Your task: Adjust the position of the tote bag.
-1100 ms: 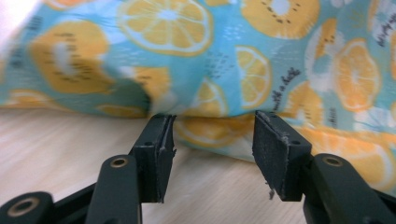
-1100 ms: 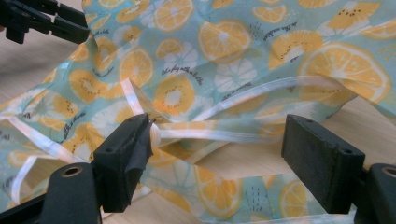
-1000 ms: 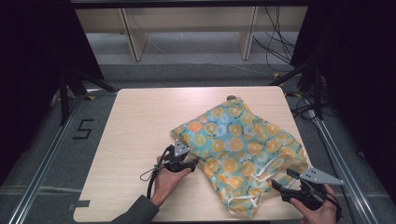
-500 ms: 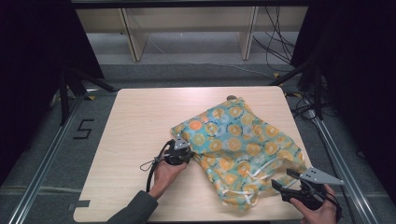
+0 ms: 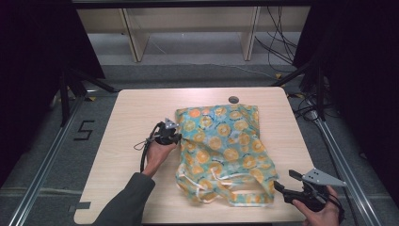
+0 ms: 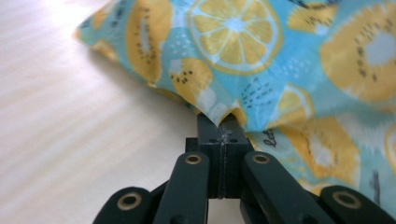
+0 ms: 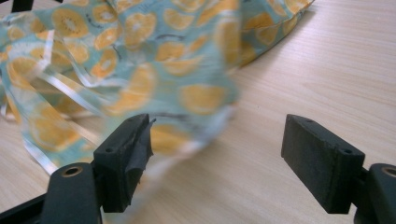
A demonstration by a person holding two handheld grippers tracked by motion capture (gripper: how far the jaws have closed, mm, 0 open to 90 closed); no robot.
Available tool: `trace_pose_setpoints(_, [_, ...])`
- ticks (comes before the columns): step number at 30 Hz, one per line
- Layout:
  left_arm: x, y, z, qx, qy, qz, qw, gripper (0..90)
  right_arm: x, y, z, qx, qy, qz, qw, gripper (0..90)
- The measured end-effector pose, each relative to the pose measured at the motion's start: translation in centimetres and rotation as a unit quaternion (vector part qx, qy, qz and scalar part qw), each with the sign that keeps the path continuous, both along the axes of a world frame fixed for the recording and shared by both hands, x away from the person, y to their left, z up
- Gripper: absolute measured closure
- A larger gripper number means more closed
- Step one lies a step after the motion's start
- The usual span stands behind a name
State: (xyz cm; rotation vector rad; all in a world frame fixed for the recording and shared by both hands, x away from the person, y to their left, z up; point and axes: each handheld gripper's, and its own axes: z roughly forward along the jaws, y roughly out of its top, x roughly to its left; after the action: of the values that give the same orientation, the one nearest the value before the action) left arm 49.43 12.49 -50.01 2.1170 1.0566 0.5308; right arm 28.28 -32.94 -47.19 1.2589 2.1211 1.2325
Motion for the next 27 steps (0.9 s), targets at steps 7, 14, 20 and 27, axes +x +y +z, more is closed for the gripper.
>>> trace_pose_setpoints(7, [0.3,0.8,0.7,-0.025,0.014,0.023,0.9993,77.0,-0.1,0.0,0.0,0.006,-0.004,0.000,1.0000,25.5])
trace_pose_setpoints(14, [-4.2,1.5,3.1,-0.080,0.009,0.000,0.9968,48.2,0.0,0.4,-0.1,0.006,-0.006,0.011,0.9999,25.5])
trace_pose_setpoints(20, [-9.7,0.6,4.8,-0.114,0.033,-0.087,0.9892,39.8,0.0,0.6,0.0,0.002,-0.012,0.015,0.9998,25.6])
trace_pose_setpoints(27, [-13.5,-2.3,4.2,-0.109,0.064,-0.171,0.9772,30.6,-0.2,1.1,0.0,0.018,0.003,0.016,0.9997,25.6])
